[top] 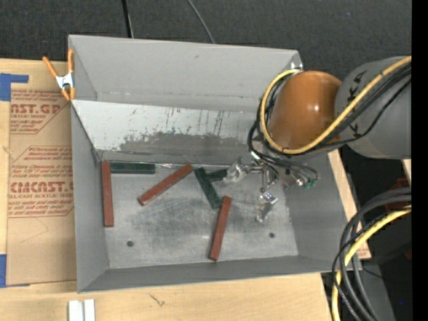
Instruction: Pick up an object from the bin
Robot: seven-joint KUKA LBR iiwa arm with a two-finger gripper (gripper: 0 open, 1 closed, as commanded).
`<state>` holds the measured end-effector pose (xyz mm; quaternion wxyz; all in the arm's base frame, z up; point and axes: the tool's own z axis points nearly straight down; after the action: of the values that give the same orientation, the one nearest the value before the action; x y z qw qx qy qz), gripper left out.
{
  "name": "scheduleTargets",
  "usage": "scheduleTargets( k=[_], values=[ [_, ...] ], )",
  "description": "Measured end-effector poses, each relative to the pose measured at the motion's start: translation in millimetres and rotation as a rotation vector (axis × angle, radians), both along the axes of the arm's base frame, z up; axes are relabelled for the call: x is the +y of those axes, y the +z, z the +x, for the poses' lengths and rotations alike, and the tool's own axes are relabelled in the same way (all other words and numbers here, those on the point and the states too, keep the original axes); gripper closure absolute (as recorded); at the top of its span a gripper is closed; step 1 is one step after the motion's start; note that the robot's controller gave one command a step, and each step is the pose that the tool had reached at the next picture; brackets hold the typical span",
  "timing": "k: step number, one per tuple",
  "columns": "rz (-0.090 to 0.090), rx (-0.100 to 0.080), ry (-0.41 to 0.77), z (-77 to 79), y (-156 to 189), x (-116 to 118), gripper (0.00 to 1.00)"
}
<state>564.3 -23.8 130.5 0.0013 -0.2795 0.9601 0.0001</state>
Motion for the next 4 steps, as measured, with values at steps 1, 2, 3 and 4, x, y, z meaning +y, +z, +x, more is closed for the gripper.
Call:
scheduleTargets(
  k=[1, 2, 3, 4],
  values=[
    [0.001, 0.000, 0.024, 12.5, -28.1, 8.2, 0.00],
    [-0.004, -0.021, 0.296, 5.7, -42.8, 29.8, 1.00],
    [-0.008, -0.027, 0.458, 5.2, -44.7, 33.3, 1.00],
    [-0.007, -0.025, 0.566, 5.6, -44.3, 34.0, 1.00]
  ],
)
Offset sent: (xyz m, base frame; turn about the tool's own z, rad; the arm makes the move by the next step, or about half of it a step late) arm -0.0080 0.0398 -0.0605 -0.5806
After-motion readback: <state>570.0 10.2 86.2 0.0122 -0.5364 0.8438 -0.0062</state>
